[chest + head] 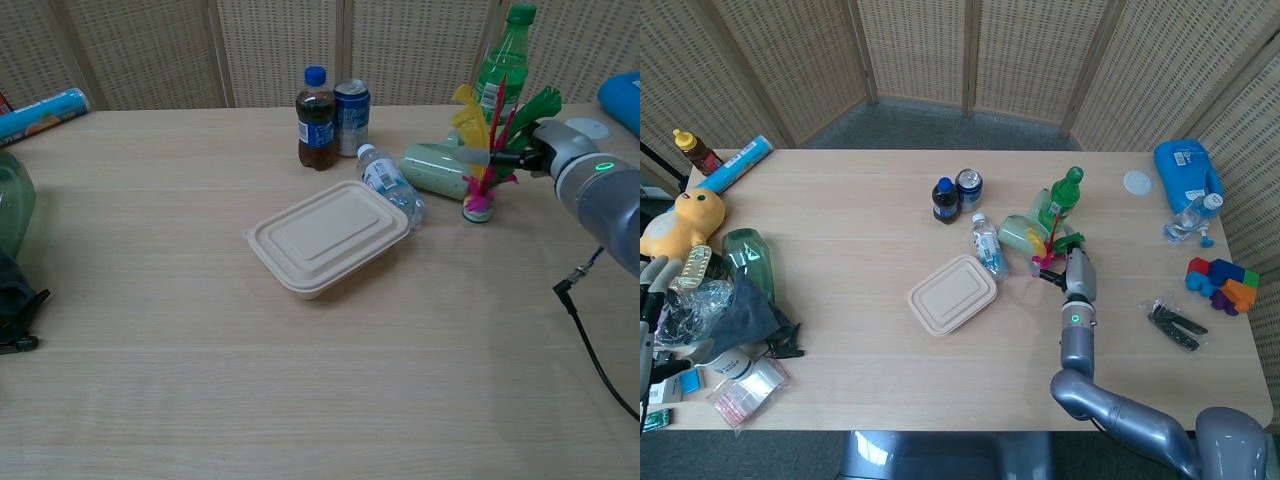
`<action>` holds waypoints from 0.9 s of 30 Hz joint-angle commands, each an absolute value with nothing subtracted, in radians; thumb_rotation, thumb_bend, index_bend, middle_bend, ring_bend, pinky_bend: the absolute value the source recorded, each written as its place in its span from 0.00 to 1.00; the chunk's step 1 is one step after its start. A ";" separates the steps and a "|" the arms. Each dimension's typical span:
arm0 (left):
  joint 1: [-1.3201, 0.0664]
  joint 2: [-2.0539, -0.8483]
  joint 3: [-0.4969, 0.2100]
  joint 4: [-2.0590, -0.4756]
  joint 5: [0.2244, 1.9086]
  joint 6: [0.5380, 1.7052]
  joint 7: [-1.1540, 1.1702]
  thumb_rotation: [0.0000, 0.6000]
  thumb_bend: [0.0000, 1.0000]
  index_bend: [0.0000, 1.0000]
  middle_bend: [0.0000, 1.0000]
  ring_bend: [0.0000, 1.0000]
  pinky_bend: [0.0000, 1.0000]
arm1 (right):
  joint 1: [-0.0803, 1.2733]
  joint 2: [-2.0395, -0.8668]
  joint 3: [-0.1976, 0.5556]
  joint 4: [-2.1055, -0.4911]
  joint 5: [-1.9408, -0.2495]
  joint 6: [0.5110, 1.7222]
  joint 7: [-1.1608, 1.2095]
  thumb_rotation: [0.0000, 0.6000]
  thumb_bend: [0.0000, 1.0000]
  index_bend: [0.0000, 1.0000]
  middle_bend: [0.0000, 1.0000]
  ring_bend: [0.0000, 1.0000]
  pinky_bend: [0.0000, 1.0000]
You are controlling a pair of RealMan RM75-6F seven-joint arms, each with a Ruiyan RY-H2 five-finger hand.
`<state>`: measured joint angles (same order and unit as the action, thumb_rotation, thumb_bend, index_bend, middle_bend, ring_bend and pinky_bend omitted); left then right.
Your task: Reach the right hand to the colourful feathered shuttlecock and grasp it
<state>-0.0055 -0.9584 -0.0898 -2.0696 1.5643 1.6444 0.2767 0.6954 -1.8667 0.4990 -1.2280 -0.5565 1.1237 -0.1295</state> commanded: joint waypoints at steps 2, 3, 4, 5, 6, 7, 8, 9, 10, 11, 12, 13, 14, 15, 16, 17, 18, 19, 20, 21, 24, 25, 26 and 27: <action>-0.006 -0.958 -0.092 -2.067 1.560 1.646 0.275 1.00 0.00 0.00 0.00 0.00 0.00 | 0.700 -1.896 0.507 -1.188 -0.572 1.130 -0.121 0.66 0.00 0.00 0.00 0.00 0.00; -0.007 -0.959 -0.093 -2.066 1.558 1.645 0.275 1.00 0.00 0.00 0.00 0.00 0.00 | 0.701 -1.908 0.511 -1.172 -0.581 1.138 -0.111 0.75 0.00 0.00 0.00 0.00 0.00; -0.007 -0.959 -0.093 -2.065 1.558 1.644 0.276 1.00 0.00 0.00 0.00 0.00 0.00 | 0.701 -1.917 0.514 -1.158 -0.589 1.146 -0.104 0.83 0.00 0.03 0.00 0.00 0.01; -0.007 -0.960 -0.092 -2.066 1.558 1.644 0.276 1.00 0.00 0.00 0.00 0.00 0.00 | 0.703 -1.926 0.516 -1.142 -0.599 1.157 -0.100 0.92 0.00 0.08 0.02 0.02 0.07; -0.007 -0.960 -0.092 -2.066 1.558 1.644 0.276 1.00 0.00 0.00 0.00 0.00 0.00 | 0.704 -1.938 0.518 -1.121 -0.615 1.173 -0.092 0.99 0.00 0.19 0.08 0.09 0.19; -0.007 -0.960 -0.091 -2.066 1.559 1.644 0.277 1.00 0.00 0.00 0.00 0.00 0.00 | 0.705 -1.947 0.520 -1.106 -0.626 1.182 -0.086 1.00 0.00 0.29 0.16 0.17 0.31; -0.007 -0.961 -0.091 -2.066 1.561 1.645 0.278 1.00 0.00 0.00 0.00 0.00 0.00 | 0.705 -1.953 0.519 -1.093 -0.636 1.183 -0.079 1.00 0.00 0.39 0.26 0.28 0.44; -0.006 -0.961 -0.090 -2.067 1.563 1.647 0.279 1.00 0.00 0.00 0.00 0.00 0.00 | 0.703 -1.959 0.520 -1.080 -0.646 1.183 -0.070 1.00 0.00 0.47 0.35 0.37 0.53; -0.006 -0.961 -0.090 -2.067 1.565 1.647 0.279 1.00 0.00 0.00 0.00 0.00 0.00 | 0.702 -1.964 0.524 -1.070 -0.654 1.187 -0.061 1.00 0.00 0.52 0.40 0.43 0.59; -0.006 -0.960 -0.090 -2.068 1.565 1.648 0.278 1.00 0.00 0.00 0.00 0.00 0.00 | 0.701 -1.970 0.528 -1.061 -0.659 1.190 -0.053 1.00 0.00 0.57 0.45 0.49 0.65; -0.005 -0.960 -0.090 -2.068 1.565 1.649 0.278 1.00 0.00 0.00 0.00 0.00 0.00 | 0.698 -1.975 0.534 -1.054 -0.664 1.190 -0.042 1.00 0.00 0.63 0.51 0.55 0.71; -0.005 -0.960 -0.090 -2.068 1.565 1.649 0.279 1.00 0.00 0.00 0.00 0.00 0.00 | 0.696 -1.977 0.538 -1.050 -0.669 1.191 -0.034 1.00 0.00 0.65 0.53 0.58 0.73; -0.005 -0.961 -0.090 -2.068 1.565 1.649 0.279 1.00 0.00 0.00 0.00 0.00 0.00 | 0.694 -1.980 0.541 -1.047 -0.675 1.193 -0.027 1.00 0.00 0.69 0.57 0.61 0.76; -0.006 -0.961 -0.090 -2.068 1.566 1.649 0.279 1.00 0.00 0.00 0.00 0.00 0.00 | 0.690 -1.981 0.546 -1.047 -0.680 1.194 -0.017 1.00 0.00 0.71 0.59 0.63 0.78; -0.005 -0.962 -0.089 -2.068 1.567 1.648 0.279 1.00 0.00 0.00 0.00 0.00 0.00 | 0.688 -1.982 0.549 -1.049 -0.685 1.195 -0.013 1.00 0.00 0.74 0.61 0.65 0.80; -0.006 -0.962 -0.088 -2.068 1.568 1.648 0.279 1.00 0.00 0.00 0.00 0.00 0.00 | 0.686 -1.981 0.550 -1.051 -0.692 1.197 -0.009 1.00 0.00 0.76 0.63 0.67 0.81; -0.006 -0.963 -0.088 -2.068 1.569 1.648 0.280 1.00 0.00 0.00 0.00 0.00 0.00 | 0.682 -1.981 0.551 -1.054 -0.701 1.202 -0.005 1.00 0.00 0.77 0.64 0.68 0.83; -0.006 -0.963 -0.088 -2.067 1.569 1.648 0.280 1.00 0.00 0.00 0.00 0.00 0.00 | 0.678 -1.980 0.551 -1.059 -0.706 1.204 -0.003 1.00 0.00 0.78 0.65 0.68 0.83; -0.006 -0.964 -0.088 -2.067 1.570 1.648 0.280 1.00 0.00 0.00 0.00 0.00 0.00 | 0.674 -1.979 0.551 -1.065 -0.711 1.206 -0.002 1.00 0.00 0.78 0.65 0.68 0.83; -0.007 -0.964 -0.088 -2.067 1.569 1.648 0.280 1.00 0.00 0.00 0.00 0.00 0.00 | 0.668 -1.976 0.552 -1.074 -0.718 1.212 0.000 1.00 0.00 0.78 0.65 0.68 0.83; -0.007 -0.965 -0.089 -2.068 1.570 1.648 0.280 1.00 0.00 0.00 0.00 0.00 0.00 | 0.649 -1.961 0.551 -1.108 -0.736 1.227 0.004 1.00 0.00 0.79 0.65 0.68 0.83; -0.007 -0.965 -0.089 -2.067 1.570 1.648 0.280 1.00 0.00 0.00 0.00 0.00 0.00 | 0.642 -1.954 0.549 -1.117 -0.744 1.234 0.004 1.00 0.00 0.79 0.65 0.68 0.83; -0.008 -0.965 -0.088 -2.067 1.571 1.647 0.279 1.00 0.00 0.00 0.00 0.00 0.00 | 0.635 -1.947 0.549 -1.128 -0.750 1.240 0.006 1.00 0.00 0.79 0.65 0.68 0.83; -0.008 -0.966 -0.088 -2.067 1.571 1.646 0.278 1.00 0.00 0.00 0.00 0.00 0.00 | 0.625 -1.936 0.551 -1.147 -0.757 1.246 0.010 1.00 0.00 0.80 0.65 0.68 0.83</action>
<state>-0.0081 -0.9655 -0.0881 -2.0668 1.5708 1.6463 0.2781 0.6377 -1.9492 0.5504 -1.1294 -0.7457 1.2357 0.0053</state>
